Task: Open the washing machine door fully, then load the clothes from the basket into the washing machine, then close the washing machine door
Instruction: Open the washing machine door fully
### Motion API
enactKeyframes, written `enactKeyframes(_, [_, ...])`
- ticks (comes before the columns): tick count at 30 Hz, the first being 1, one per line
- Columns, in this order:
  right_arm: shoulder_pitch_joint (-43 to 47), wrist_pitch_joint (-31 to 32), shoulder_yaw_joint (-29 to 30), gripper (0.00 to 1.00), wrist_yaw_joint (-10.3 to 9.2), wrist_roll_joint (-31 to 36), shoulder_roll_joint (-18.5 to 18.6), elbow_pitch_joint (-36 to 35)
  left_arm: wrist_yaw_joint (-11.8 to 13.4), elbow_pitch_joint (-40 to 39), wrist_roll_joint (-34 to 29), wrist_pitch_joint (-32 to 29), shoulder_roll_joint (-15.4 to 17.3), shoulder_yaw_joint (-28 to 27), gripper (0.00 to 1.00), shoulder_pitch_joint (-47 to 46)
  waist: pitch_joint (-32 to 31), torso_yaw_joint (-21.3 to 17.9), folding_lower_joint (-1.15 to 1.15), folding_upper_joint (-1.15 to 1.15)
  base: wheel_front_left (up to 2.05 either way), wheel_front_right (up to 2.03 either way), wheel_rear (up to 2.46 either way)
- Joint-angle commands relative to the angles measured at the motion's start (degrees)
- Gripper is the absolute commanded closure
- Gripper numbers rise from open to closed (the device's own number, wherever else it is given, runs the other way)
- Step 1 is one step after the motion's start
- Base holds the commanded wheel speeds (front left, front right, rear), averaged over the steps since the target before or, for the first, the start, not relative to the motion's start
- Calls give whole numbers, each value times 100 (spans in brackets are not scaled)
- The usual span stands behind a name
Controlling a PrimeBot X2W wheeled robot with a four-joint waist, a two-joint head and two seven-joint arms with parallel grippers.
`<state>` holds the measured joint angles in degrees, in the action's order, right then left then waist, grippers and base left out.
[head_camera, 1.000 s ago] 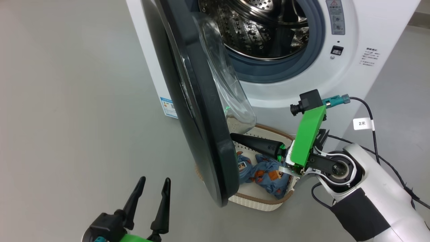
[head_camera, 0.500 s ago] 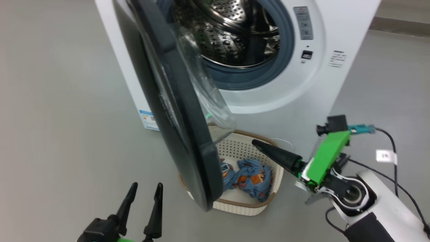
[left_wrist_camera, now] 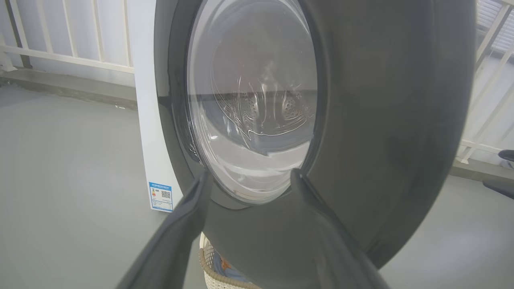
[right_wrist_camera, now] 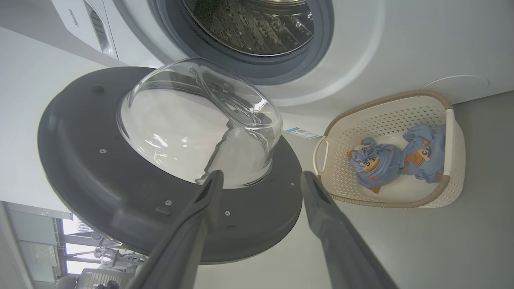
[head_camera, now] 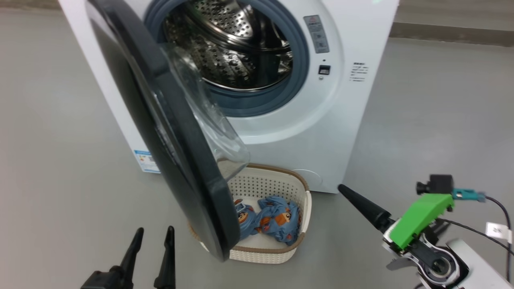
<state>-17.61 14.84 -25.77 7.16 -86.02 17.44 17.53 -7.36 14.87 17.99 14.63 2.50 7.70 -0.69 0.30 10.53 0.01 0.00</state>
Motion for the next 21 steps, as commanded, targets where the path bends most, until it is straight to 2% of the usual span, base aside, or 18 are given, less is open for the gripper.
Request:
enactKeyframes(1, [19,-93,-50,0,33,42,97,-122,-13,-172,-54,37,46,-203,0,-27,-40,-104,0,0,0,0,0])
enactKeyframes(10, [329,-1357,-186,0,33,230,396,69,-13,-257,-76,37,70,-498,0,122,-76,-509,0,0,0,0,0])
enactKeyframes(21, [370,-2712,-826,0,33,613,773,475,-13,-281,-84,37,70,-635,0,156,-95,-780,0,0,0,0,0])
